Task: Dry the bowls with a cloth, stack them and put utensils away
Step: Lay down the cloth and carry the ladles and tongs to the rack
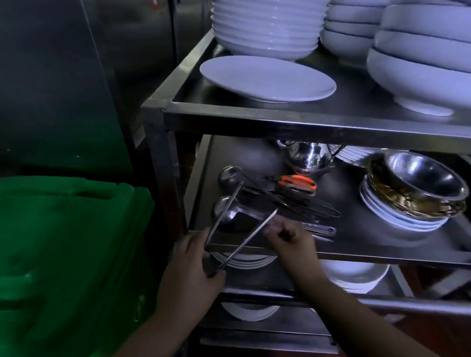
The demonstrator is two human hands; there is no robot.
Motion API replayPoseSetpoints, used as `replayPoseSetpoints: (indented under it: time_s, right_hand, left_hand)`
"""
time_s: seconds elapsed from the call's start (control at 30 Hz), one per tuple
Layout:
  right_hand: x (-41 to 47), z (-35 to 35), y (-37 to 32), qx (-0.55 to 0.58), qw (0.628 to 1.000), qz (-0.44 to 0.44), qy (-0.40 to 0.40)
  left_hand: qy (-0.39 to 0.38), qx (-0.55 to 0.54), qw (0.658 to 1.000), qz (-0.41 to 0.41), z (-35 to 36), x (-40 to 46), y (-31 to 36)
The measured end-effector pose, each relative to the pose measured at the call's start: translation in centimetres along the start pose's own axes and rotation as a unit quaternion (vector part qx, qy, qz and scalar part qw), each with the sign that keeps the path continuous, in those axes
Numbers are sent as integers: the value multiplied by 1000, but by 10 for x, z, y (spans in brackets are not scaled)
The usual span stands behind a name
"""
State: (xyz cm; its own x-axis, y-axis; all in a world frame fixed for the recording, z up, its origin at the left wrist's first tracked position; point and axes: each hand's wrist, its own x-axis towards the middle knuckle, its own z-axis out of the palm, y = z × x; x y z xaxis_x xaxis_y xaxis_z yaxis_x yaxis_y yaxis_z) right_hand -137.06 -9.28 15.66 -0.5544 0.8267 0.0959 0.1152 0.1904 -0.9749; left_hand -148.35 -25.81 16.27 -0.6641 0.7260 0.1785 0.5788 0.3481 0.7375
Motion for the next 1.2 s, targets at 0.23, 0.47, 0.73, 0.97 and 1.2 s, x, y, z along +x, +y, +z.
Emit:
replayPoseSetpoints:
  time_s: [0.23,0.47,0.73,0.97,1.2]
  right_hand:
    - [-22,13,-21,51,997,59,19]
    - [30,-37,-54,-168,985,-34,27]
    - [96,-49,-45,-610,764,-138,-155]
    - [94,-33,-17,-674,696,-111,-223]
    - [78,-34,-26,-664,720,-106,-175]
  left_hand:
    - [15,-35,998,41,28,16,31]
    - [-46,-14,994,94,12,18,26]
    - [-19,20,993,115,-16,21,7]
    - [-14,49,993,109,-27,17,-5]
    - [-43,39,992,112,-20,9,-6]
